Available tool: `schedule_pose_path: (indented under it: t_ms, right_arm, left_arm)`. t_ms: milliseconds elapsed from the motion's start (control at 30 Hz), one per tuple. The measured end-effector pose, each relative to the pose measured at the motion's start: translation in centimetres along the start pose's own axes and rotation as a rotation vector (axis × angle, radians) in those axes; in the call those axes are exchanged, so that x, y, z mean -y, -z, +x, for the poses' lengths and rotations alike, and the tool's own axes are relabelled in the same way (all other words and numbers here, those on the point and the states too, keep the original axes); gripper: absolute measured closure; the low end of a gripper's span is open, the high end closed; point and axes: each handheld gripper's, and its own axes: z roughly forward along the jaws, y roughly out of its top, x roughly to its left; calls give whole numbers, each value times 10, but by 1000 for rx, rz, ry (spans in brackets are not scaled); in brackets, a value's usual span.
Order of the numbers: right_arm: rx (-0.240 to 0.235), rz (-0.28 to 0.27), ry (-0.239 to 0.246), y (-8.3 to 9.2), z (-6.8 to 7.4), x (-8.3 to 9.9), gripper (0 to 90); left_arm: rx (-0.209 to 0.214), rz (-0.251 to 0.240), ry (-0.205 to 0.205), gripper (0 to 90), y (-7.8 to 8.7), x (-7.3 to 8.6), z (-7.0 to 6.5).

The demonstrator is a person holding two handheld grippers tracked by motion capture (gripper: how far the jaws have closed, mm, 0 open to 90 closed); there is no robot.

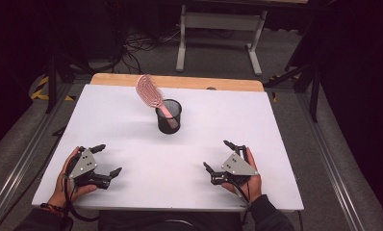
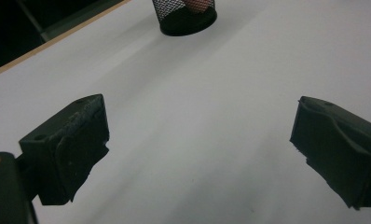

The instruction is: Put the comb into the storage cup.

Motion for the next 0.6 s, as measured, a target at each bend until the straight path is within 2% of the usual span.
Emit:
schedule_pose_path:
  t_ms: [233,367,467,600]
  right_arm:
    - [4,-7,-1,1,0,-2,56]
    - [3,-8,7,0,2,-4,56]
    - [-2,-3,17,-2,3,-4,56]
    - [-3,-4,8,-1,1,-3,58]
  left_arm:
    - [-5,-20,-12,52,6,-1,-1]
    - [-5,-33,-4,52,9,-1,-1]
    - [-2,-28,-10,53,8,-2,-1]
    - [0,-21,-12,53,7,-3,-2]
